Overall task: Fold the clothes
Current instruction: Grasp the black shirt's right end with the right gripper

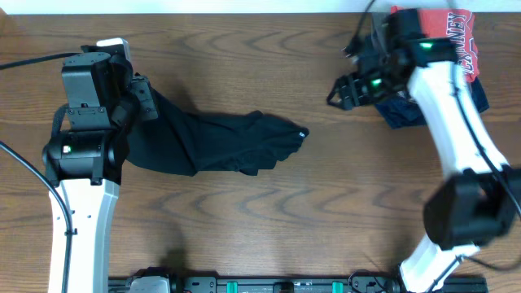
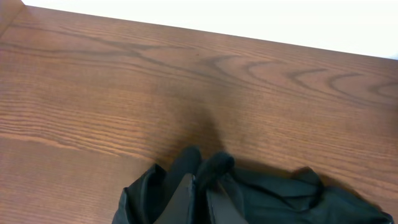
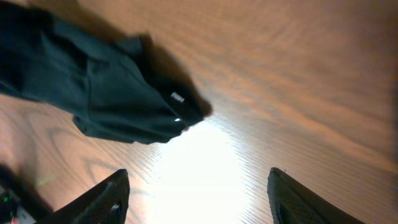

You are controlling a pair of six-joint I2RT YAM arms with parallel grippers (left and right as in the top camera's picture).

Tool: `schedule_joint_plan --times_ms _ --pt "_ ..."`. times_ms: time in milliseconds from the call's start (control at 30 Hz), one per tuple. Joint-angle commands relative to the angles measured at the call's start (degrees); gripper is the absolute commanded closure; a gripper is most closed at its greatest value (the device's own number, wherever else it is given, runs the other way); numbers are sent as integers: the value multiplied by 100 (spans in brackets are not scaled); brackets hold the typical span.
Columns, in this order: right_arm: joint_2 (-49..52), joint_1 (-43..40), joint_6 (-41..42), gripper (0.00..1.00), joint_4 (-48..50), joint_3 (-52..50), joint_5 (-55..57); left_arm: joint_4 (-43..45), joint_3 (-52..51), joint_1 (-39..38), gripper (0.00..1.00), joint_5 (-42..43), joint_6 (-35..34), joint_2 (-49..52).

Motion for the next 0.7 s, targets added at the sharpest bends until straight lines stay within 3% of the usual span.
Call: schedule_joint_plan --times_ms 0,433,567,667 --pt "544 330 -118 30 26 -39 -254 17 160 24 93 -28 -28 -42" --pt "1993 970 -520 34 326 -39 -540 -42 160 24 94 -31 -7 -37" --pt "2131 977 -522 54 389 -39 -577 -42 160 24 94 -31 -7 -37" --pt "2146 986 -568 63 428 -39 -577 -42 160 24 93 -31 -7 -37"
